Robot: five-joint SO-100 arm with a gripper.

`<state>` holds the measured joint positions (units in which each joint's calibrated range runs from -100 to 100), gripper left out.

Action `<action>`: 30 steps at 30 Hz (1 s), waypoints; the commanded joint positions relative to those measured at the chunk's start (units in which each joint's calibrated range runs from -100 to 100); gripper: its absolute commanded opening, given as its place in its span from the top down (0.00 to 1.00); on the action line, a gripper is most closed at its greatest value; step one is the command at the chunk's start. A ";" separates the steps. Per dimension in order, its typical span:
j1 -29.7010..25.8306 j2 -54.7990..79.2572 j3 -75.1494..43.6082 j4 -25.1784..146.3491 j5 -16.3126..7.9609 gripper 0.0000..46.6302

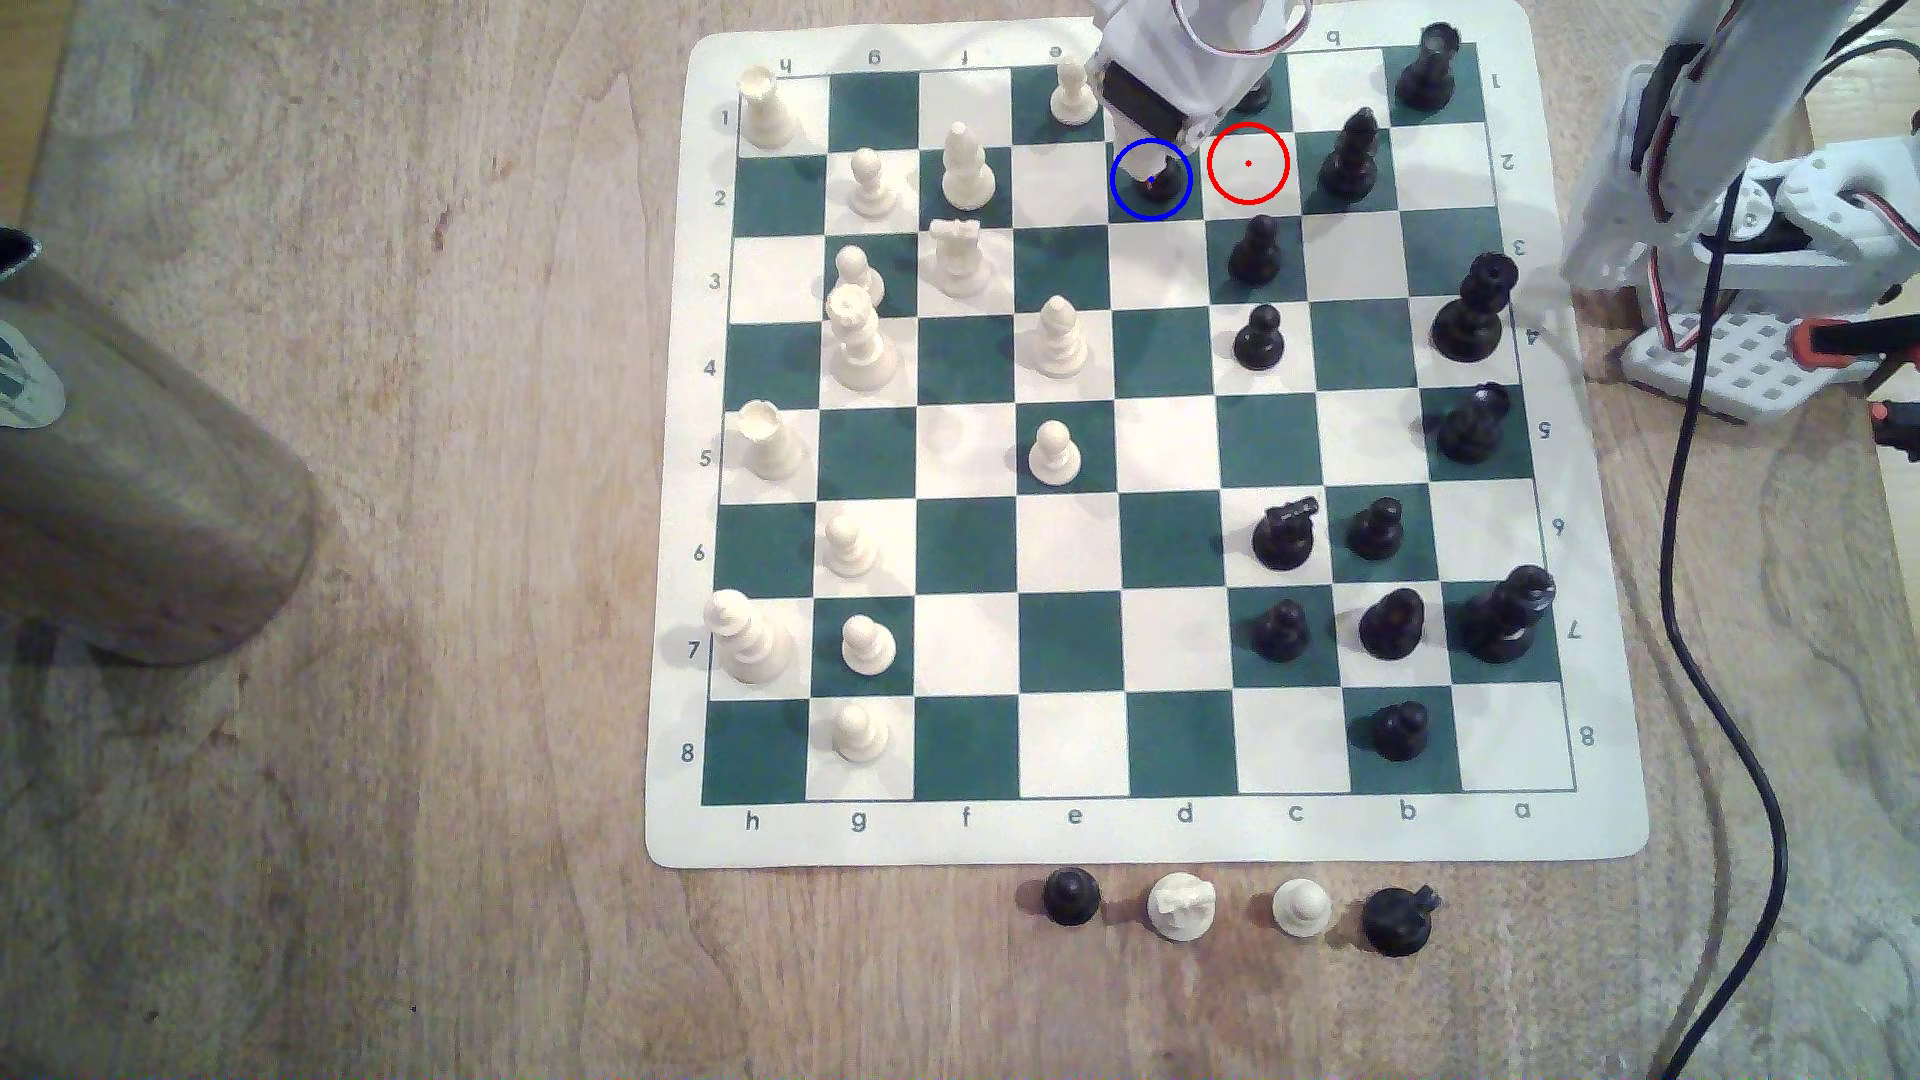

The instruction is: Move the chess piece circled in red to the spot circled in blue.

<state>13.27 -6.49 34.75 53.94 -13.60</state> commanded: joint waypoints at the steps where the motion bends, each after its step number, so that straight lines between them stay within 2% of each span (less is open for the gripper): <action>1: -0.02 -1.40 -3.74 -1.61 -0.10 0.67; 8: 0.69 -4.46 -2.47 -1.61 0.10 0.58; 15: 2.56 -16.26 1.33 -0.05 0.24 0.50; 19: 3.74 -22.28 2.51 2.65 0.39 0.50; 21: 3.74 -25.59 2.88 4.86 0.59 0.51; 25: 1.86 -33.66 4.96 10.76 1.51 0.62; 30: -1.74 -39.86 5.23 17.06 1.76 0.88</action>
<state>14.01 -38.92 40.80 67.17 -11.99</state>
